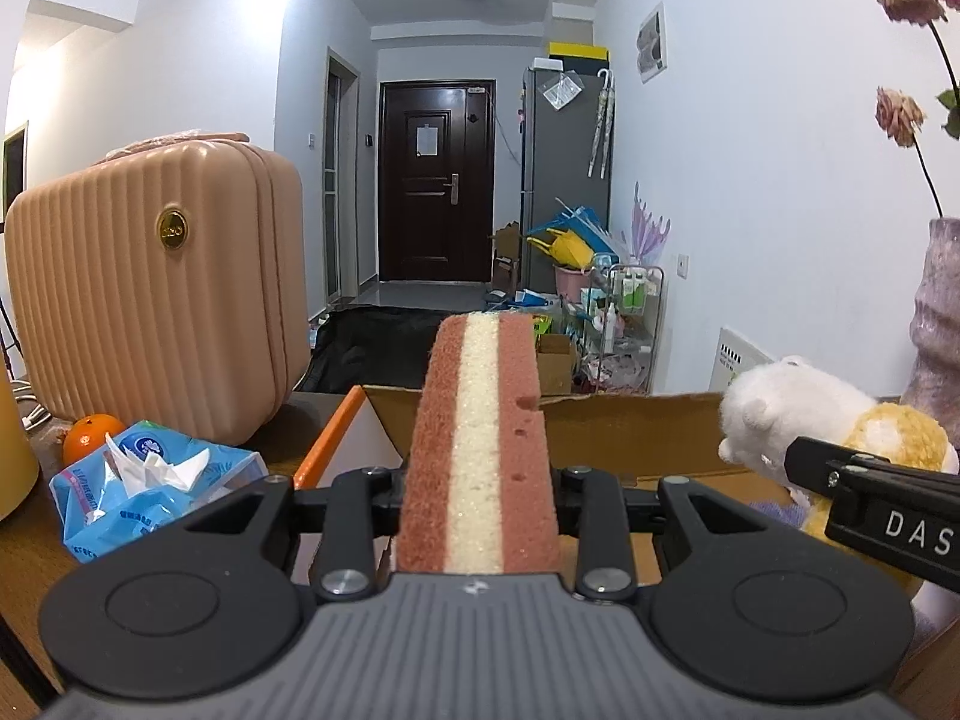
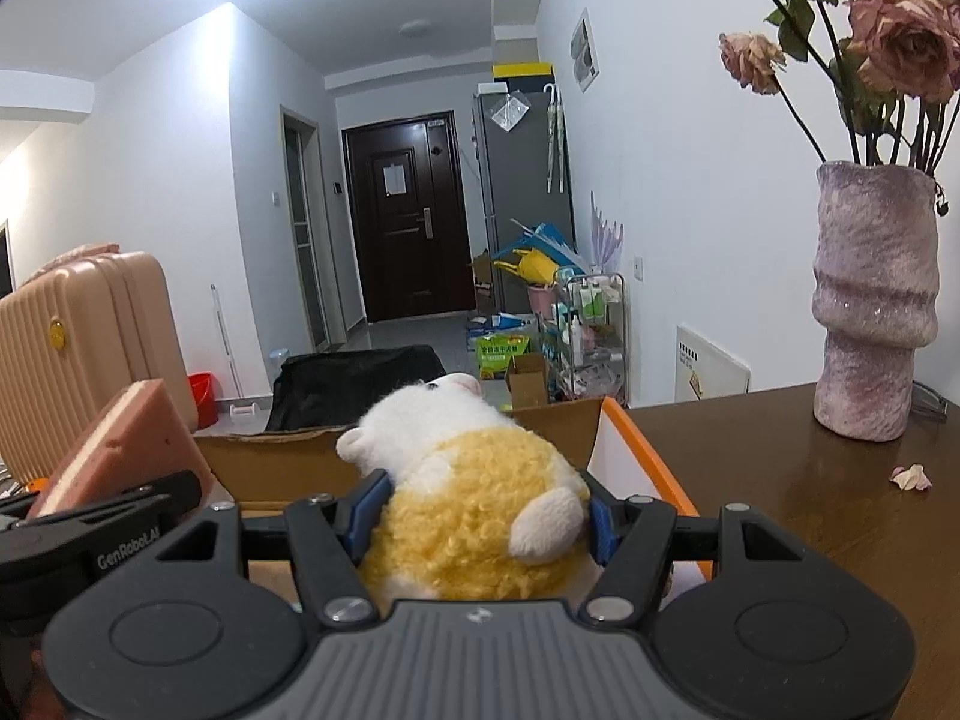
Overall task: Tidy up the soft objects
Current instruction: 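Carry the sponge block and yellow-and-white plush over the cardboard box with both grippers, then open the right gripper to drop the plush while the left gripper lowers the sponge into the box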
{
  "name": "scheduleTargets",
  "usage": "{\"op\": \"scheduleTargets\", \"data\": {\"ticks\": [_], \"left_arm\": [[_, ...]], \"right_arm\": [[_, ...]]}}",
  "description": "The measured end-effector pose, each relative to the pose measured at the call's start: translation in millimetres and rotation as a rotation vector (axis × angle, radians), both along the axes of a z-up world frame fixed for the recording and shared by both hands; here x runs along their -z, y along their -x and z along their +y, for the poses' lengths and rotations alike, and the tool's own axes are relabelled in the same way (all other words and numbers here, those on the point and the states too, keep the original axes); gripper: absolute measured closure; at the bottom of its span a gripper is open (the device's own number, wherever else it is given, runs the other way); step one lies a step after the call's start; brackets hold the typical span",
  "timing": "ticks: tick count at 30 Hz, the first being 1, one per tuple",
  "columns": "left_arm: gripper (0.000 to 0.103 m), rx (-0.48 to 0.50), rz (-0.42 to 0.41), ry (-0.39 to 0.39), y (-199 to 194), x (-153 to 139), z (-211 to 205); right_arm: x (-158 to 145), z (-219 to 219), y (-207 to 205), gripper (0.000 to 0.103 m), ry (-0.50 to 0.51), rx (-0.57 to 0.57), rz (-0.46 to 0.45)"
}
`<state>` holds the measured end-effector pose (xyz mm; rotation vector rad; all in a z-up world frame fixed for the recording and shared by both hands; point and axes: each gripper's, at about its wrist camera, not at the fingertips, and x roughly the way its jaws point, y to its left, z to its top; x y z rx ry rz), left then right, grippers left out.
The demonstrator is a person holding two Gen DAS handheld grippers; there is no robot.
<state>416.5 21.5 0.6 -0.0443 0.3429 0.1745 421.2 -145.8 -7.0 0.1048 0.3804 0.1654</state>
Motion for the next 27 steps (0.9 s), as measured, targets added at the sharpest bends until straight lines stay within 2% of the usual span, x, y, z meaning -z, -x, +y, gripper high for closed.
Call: {"op": "scheduleTargets", "data": {"ticks": [19, 20, 23, 25, 27], "left_arm": [[0.071, 0.013, 0.035, -0.004, -6, 11, 0], [0.069, 0.013, 0.036, -0.005, -6, 11, 0], [0.052, 0.013, 0.033, -0.008, -5, 10, -1], [0.045, 0.006, 0.031, -0.006, -4, 10, 0], [0.031, -0.006, 0.025, -0.002, -3, 9, 0]], "right_arm": [[14, -1, -7, 0.038, -0.001, 0.013, 0.072], [15, -1, -7, 0.037, 0.000, 0.012, 0.075], [15, -2, -6, 0.036, -0.006, 0.016, 0.074], [13, -5, -9, 0.032, -0.010, 0.024, 0.068], [13, -7, -10, 0.026, -0.014, 0.030, 0.064]]}}
